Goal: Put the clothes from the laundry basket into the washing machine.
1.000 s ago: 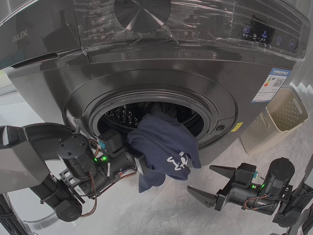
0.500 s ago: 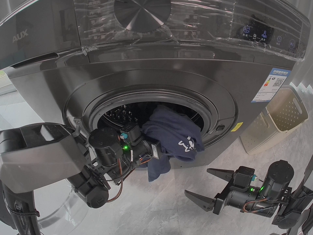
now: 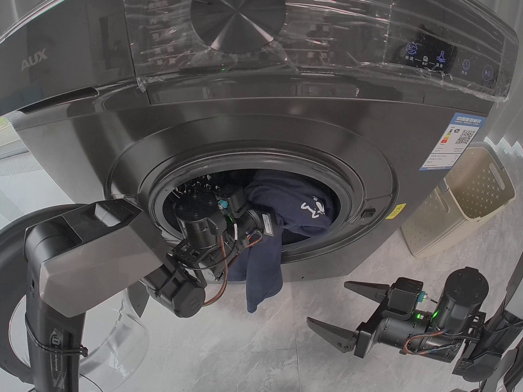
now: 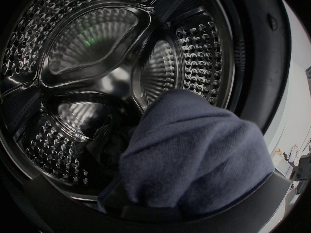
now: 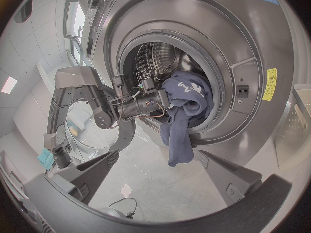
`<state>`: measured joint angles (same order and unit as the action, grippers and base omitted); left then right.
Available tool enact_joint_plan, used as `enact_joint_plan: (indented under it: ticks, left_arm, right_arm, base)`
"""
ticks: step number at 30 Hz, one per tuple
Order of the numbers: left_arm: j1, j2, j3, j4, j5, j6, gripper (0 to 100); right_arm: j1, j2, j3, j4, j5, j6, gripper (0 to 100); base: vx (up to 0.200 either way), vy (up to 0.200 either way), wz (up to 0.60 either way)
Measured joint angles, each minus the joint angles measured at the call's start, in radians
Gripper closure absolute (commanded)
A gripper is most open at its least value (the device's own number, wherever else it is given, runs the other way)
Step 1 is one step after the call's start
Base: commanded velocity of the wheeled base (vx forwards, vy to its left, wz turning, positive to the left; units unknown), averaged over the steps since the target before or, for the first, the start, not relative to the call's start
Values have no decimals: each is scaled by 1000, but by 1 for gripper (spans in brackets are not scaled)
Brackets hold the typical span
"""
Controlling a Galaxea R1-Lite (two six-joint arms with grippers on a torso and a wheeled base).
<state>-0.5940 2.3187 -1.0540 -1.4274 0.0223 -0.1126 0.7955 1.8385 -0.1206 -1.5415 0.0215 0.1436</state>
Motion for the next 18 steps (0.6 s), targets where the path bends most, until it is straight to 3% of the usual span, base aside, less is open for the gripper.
enact_joint_plan:
  ticks: [9, 18]
  left_arm:
    - [28, 62, -214, 171, 9, -1, 100]
    - [73, 112, -449, 287, 77, -1, 100]
  right_arm:
    - [-7, 14, -5, 0, 2, 0, 0]
    - [-13, 16, -10, 0, 5, -2, 0]
  base:
    - [0, 0, 0]
    - [0, 0, 0]
